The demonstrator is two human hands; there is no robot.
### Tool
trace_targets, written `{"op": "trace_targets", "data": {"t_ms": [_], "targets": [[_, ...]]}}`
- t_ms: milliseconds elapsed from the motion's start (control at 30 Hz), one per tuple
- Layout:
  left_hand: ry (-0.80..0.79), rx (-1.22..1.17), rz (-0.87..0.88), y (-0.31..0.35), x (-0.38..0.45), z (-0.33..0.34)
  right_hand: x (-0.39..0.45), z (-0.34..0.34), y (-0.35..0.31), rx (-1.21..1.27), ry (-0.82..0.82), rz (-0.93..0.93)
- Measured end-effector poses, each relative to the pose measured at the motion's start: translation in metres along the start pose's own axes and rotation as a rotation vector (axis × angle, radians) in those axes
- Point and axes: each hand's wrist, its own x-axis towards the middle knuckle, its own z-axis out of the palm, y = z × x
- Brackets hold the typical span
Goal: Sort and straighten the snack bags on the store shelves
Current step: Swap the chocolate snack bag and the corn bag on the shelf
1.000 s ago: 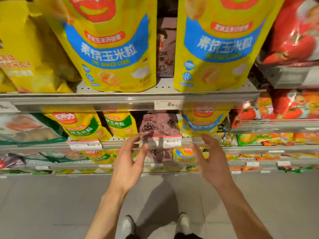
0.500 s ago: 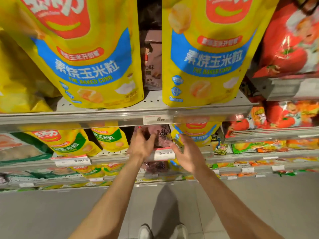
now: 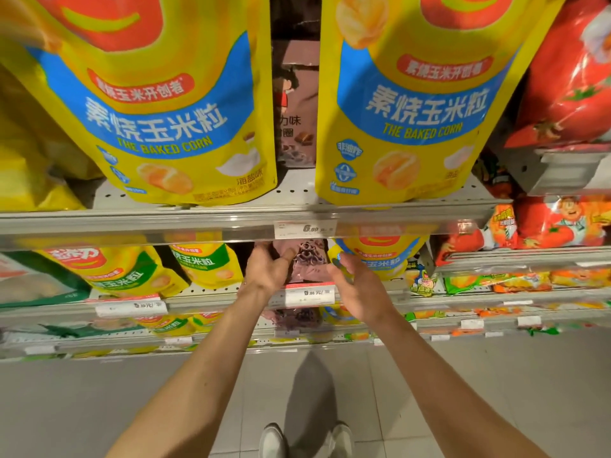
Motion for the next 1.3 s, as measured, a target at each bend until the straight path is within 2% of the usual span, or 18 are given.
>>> {"op": "trace_targets", "data": {"t_ms": [133, 267, 333, 533, 667, 833, 1033, 1167, 1300], "targets": [[0.040, -0.092, 0.077, -0.008, -0.013, -0.010, 0.016, 0.019, -0.016, -0.012, -0.057, -0.057], [0.070, 0.080, 0.148, -0.018, -0.013, -0.011, 0.034, 0.036, -0.032, 0.074, -0.129, -0.041], [0.041, 0.143, 0.129, -0.026, -0.011, -0.009, 0.041, 0.043, -0.036, 0.092, -0.158, -0.005], [-0.003, 0.133, -0.012, -0.034, -0.006, 0.000, 0.056, 0.058, -0.033, 0.160, -0.191, 0.117], [0.000, -0.002, -0.066, -0.035, 0.000, 0.000, 0.064, 0.062, -0.030, 0.204, -0.228, 0.169], [-0.017, -0.276, -0.080, -0.095, 0.043, 0.018, 0.063, 0.057, -0.031, 0.312, -0.220, 0.155], [0.046, -0.447, 0.002, -0.011, -0.013, -0.008, 0.059, 0.040, -0.038, 0.349, -0.172, 0.058], [0.100, -0.543, -0.058, 0.005, -0.022, -0.017, 0.050, 0.027, -0.053, 0.360, -0.190, 0.000], [0.143, -0.488, -0.028, 0.013, -0.036, -0.020, 0.038, 0.016, -0.063, 0.379, -0.180, -0.031]]}}
